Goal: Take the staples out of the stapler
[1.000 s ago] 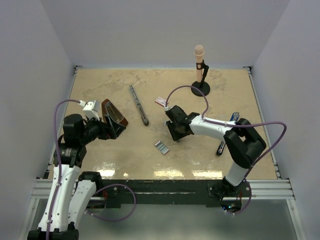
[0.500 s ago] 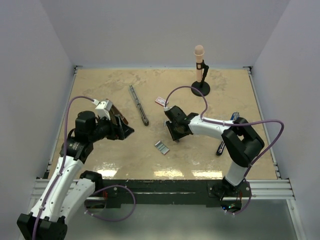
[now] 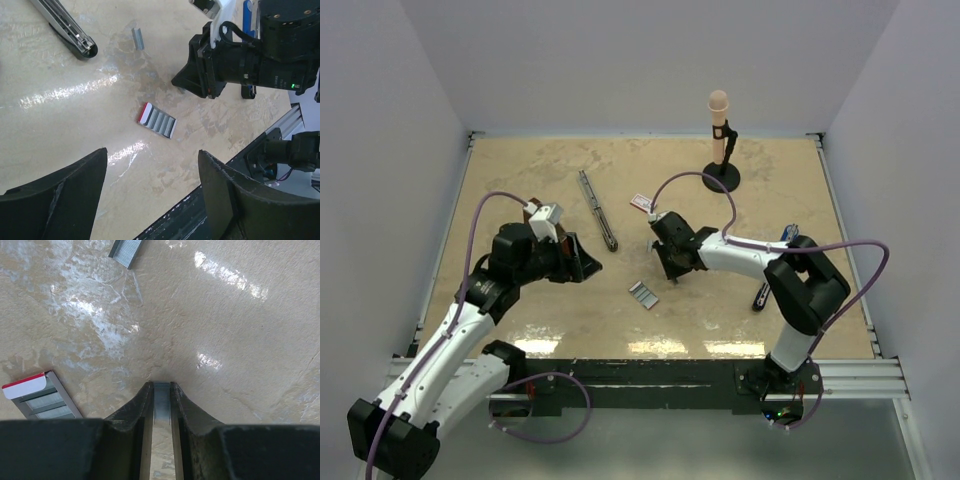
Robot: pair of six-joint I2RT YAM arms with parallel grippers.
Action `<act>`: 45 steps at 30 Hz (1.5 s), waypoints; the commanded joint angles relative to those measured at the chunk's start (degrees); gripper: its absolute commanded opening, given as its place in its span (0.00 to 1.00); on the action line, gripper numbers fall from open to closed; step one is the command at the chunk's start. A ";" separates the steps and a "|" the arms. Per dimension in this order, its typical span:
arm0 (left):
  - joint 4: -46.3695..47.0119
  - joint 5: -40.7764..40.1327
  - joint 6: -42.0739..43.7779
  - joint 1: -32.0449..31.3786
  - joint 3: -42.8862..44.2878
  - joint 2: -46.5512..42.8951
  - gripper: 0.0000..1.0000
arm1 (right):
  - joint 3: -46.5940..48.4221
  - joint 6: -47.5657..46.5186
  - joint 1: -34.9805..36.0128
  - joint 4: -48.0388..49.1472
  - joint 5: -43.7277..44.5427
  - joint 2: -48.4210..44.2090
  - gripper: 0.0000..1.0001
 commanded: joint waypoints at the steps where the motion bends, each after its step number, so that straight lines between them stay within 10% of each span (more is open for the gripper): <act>1: 4.26 2.30 -3.69 -0.39 -1.76 1.06 0.78 | -1.10 1.21 -0.07 2.86 -1.68 -3.78 0.20; 20: 30.87 18.73 -12.12 -1.53 -6.86 -0.61 0.72 | -10.50 26.50 -2.18 39.91 -37.61 -26.20 0.20; 45: 51.89 21.98 -24.96 -2.59 -12.66 -1.40 0.59 | -16.31 41.11 -2.00 62.63 -44.48 -28.40 0.22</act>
